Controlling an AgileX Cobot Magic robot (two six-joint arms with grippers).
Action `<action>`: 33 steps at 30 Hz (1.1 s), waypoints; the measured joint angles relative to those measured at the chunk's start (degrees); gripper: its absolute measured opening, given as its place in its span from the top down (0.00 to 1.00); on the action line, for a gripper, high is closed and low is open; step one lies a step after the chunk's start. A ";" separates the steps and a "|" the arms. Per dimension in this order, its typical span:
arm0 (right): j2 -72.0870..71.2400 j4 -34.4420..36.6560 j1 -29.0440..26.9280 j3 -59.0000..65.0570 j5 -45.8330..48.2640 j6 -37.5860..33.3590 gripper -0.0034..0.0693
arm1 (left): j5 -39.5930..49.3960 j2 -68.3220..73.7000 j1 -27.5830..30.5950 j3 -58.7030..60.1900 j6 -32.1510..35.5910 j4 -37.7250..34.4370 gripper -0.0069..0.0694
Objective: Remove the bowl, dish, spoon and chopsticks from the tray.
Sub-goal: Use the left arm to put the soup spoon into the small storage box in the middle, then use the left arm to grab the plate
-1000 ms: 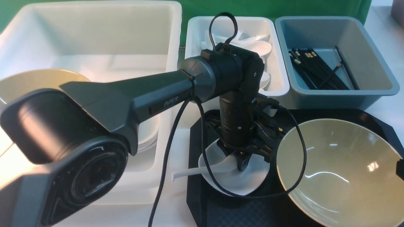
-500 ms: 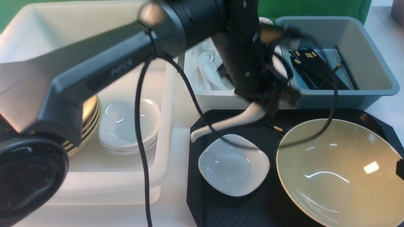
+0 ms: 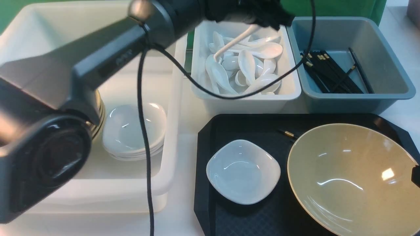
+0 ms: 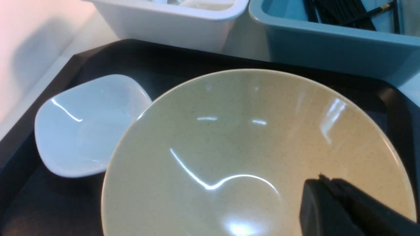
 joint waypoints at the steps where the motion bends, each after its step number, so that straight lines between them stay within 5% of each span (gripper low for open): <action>1: 0.00 0.00 0.00 0.00 0.00 0.00 0.89 | 0.10 0.90 0.00 0.06 1.49 1.07 0.58; 7: 0.00 0.00 0.00 0.00 0.00 0.02 0.89 | 15.20 -2.52 0.00 0.10 0.59 2.69 0.31; 15: 0.00 0.00 0.00 0.00 0.00 0.02 0.89 | 47.68 -7.90 -0.35 1.38 -10.88 2.80 0.33; 33: 0.00 0.00 0.14 0.00 -0.05 0.02 0.89 | 45.89 3.22 -6.29 9.32 -5.61 12.44 0.35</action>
